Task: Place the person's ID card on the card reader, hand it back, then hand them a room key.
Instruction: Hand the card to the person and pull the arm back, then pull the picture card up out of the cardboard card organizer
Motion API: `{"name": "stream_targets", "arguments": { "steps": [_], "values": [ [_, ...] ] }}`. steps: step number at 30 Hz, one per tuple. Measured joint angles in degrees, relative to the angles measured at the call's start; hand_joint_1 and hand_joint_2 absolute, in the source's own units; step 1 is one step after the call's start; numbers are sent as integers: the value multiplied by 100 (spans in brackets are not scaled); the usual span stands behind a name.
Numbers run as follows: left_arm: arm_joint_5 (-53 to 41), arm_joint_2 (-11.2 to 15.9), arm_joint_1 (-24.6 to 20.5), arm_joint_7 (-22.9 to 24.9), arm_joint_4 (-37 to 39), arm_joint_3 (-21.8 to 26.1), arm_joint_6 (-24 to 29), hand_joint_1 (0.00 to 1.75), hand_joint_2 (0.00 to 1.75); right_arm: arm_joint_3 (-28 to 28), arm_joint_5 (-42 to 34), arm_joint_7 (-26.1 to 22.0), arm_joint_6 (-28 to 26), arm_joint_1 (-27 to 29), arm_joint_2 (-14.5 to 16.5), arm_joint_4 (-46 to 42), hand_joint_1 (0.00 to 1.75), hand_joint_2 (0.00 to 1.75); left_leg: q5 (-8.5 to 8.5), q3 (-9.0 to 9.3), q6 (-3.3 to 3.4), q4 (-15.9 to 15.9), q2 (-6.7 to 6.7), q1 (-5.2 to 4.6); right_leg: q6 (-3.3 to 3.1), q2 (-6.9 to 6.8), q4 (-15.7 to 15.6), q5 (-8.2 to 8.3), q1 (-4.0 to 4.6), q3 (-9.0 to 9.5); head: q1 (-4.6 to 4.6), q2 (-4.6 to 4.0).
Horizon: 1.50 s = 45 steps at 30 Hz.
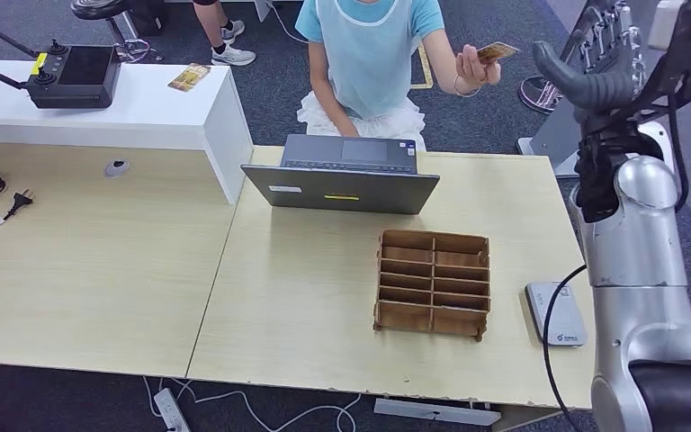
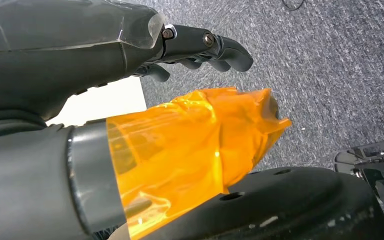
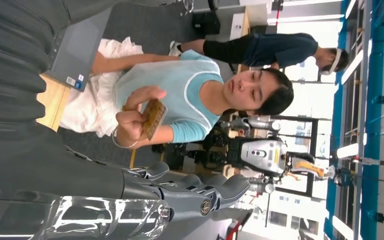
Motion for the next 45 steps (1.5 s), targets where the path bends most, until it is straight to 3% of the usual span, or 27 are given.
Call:
{"name": "stream_targets", "arguments": {
  "steps": [7, 15, 24, 35, 45],
  "values": [
    [126, 4, 3, -4, 0, 86, 10, 0, 0, -117, -226, -253, -17, 882, -395, -886, 0, 175, -3, 0, 2, 0, 0, 0, 0, 0, -2, -1, 0, -1, -1, 0],
    [320, -26, 17, 60, 0, 274, 255, 0, 0, -424, -609, -492, 246, 2296, -867, -2024, 0, 175, -10, -1, 11, -1, -1, 0, 6, -2, -3, -6, 0, 1, 0, 0],
    [440, -190, 23, 175, 0, 441, 558, 0, 0, -774, -506, -872, 307, 4043, -1022, -3077, 0, 175, -17, -3, 13, -1, 0, -1, 12, -4, -5, -14, 0, 1, -1, 0],
    [577, -226, 29, 170, 0, 602, 572, 0, 0, -833, 930, -1256, 29, 5502, -1081, -4045, 0, 175, -20, -2, 13, -4, 1, -1, 11, -4, -6, -16, -1, 2, 0, 0],
    [620, -240, 32, 174, 0, 728, 549, 0, 0, -717, 2876, -955, -530, 6424, -1293, -4545, 0, 175, -24, -4, 11, -4, 2, -1, 11, -2, -6, -17, -1, 3, -1, 0]
  ]
}}
